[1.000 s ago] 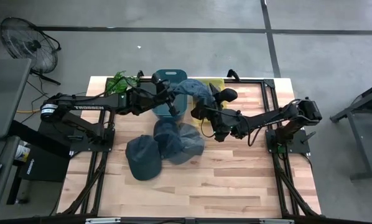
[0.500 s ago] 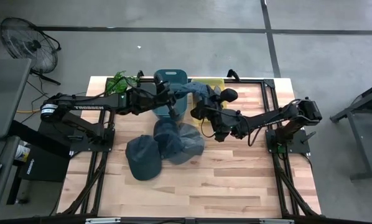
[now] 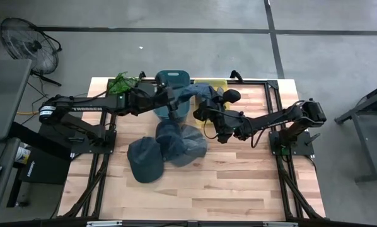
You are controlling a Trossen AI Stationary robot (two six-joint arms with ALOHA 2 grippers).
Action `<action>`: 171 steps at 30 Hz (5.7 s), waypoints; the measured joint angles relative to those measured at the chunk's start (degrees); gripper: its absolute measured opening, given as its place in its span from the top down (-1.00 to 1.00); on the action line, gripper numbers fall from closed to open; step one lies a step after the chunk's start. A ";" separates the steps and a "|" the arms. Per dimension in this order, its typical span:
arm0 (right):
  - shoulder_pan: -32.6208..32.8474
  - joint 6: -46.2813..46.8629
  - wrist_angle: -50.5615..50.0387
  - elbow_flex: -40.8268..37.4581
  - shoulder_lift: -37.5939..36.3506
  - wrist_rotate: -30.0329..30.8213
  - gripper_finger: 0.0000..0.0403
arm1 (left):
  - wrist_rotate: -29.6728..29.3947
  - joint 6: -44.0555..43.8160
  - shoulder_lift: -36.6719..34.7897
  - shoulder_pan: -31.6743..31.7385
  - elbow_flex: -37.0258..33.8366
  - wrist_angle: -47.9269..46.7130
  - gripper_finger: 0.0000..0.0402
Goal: Pick & Place hat
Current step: Put the right blue cap into the blue bin
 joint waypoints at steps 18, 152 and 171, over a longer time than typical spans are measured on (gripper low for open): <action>-2.28 11.94 -10.55 0.02 0.00 -6.96 1.00 | -11.59 32.16 6.22 -5.96 2.70 5.68 -0.44; 14.33 19.60 -20.51 0.00 -10.16 7.59 -0.05 | 4.55 21.02 10.26 21.47 -5.97 -11.13 1.00; 14.33 21.22 -20.67 0.00 -10.16 7.57 -0.05 | 12.90 16.08 15.51 21.42 -5.97 -14.70 1.00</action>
